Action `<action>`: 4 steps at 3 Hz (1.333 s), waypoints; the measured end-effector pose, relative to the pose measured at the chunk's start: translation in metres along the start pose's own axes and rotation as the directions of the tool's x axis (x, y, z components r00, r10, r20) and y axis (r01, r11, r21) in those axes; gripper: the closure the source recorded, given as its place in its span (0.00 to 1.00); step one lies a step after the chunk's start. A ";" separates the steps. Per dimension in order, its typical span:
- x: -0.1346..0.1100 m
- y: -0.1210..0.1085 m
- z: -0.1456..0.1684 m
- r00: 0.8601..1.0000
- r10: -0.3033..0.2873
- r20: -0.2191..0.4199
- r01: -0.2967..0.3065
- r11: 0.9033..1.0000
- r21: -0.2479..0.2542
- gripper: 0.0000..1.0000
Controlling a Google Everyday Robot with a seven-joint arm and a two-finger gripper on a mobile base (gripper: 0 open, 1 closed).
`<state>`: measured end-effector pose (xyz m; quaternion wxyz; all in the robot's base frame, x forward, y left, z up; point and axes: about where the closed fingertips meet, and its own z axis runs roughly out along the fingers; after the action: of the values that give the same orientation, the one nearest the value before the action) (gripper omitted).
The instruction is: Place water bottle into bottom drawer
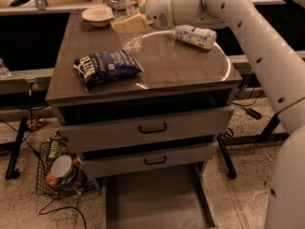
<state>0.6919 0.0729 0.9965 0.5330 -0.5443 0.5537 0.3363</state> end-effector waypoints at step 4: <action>-0.011 0.126 -0.091 0.999 0.033 -0.038 -0.034 0.999 -0.011 1.00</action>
Offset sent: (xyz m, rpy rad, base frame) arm -0.0480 -0.0301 -0.0083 0.0010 0.0344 0.0253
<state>0.5490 0.0117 0.9997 0.5136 -0.5443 0.5707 0.3380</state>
